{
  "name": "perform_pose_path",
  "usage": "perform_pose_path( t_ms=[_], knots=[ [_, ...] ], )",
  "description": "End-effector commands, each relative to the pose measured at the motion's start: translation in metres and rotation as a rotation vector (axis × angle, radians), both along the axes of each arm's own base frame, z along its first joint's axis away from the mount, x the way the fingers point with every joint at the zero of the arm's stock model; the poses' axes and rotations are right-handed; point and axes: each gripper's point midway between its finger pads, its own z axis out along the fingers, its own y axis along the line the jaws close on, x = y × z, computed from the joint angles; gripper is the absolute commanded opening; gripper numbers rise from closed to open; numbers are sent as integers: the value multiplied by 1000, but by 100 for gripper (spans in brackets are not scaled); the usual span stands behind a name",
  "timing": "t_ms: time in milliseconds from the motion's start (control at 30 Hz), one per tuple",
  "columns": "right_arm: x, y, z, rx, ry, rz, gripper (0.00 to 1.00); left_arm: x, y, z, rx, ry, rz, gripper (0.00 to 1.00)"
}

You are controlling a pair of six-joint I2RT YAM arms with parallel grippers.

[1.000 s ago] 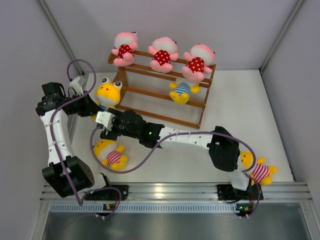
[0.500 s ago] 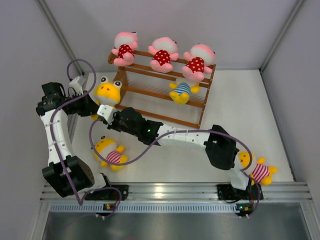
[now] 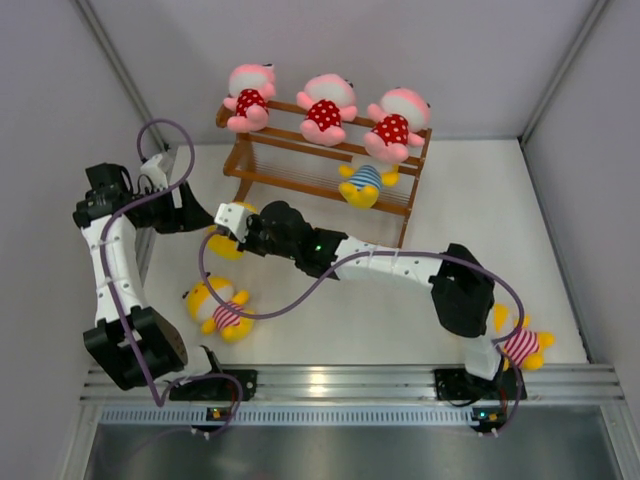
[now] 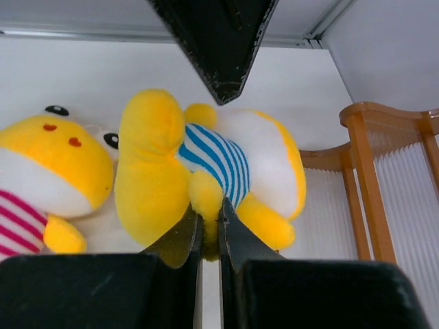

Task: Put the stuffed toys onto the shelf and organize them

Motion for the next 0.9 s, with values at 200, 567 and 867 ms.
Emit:
perform_pose_path(
  t_ms=[200, 567, 867],
  knots=[
    [-17, -50, 73, -133, -121, 189, 0, 21, 62, 27, 347, -84, 96, 95],
    [71, -98, 111, -79, -212, -155, 0, 18, 86, 13, 390, -47, 124, 95],
    [131, -116, 95, 70, -222, -462, 0, 17, 86, 12, 390, -51, 118, 95]
  ],
)
